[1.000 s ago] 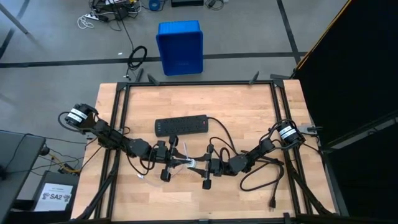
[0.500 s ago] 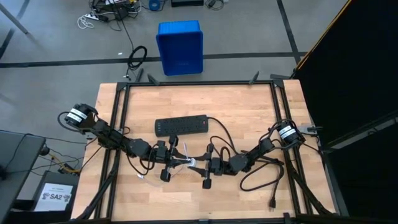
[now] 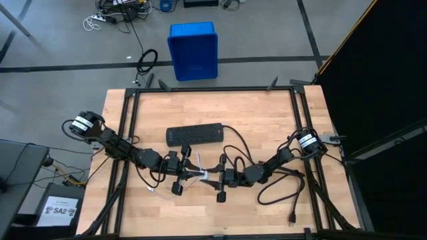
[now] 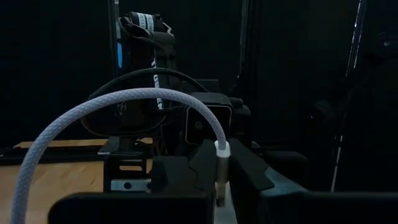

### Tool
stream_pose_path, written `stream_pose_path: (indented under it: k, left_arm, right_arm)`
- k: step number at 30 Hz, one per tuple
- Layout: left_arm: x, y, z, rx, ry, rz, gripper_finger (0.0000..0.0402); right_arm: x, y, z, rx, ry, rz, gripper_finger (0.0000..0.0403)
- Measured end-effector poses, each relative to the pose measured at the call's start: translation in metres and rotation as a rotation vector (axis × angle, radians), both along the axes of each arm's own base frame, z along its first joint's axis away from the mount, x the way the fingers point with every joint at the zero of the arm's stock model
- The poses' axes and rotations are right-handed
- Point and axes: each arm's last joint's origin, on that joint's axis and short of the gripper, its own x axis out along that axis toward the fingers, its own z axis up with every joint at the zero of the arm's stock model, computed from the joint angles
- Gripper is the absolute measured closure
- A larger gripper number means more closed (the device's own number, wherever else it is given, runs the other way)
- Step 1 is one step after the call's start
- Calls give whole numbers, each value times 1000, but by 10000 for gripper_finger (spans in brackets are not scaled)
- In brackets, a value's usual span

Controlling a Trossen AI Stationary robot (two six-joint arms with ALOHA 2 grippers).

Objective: Insert USB
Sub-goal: Insert the charger cable into the charger adapter

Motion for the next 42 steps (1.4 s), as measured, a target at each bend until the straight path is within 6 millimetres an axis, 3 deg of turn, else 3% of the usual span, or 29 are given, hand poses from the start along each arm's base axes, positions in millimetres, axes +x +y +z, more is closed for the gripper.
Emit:
stream_pose_path:
  k: [26, 31, 42]
  left_arm:
    - [0, 0, 0, 2, 5, 3, 395]
    - [0, 0, -1, 3, 7, 4, 395]
    - [0, 0, -2, 7, 16, 10, 395]
  right_arm:
    - [0, 10, 4, -23, 8, -62, 292]
    - [-8, 8, 2, -6, -24, -57, 292]
    - [-4, 2, 0, 20, -13, -46, 292]
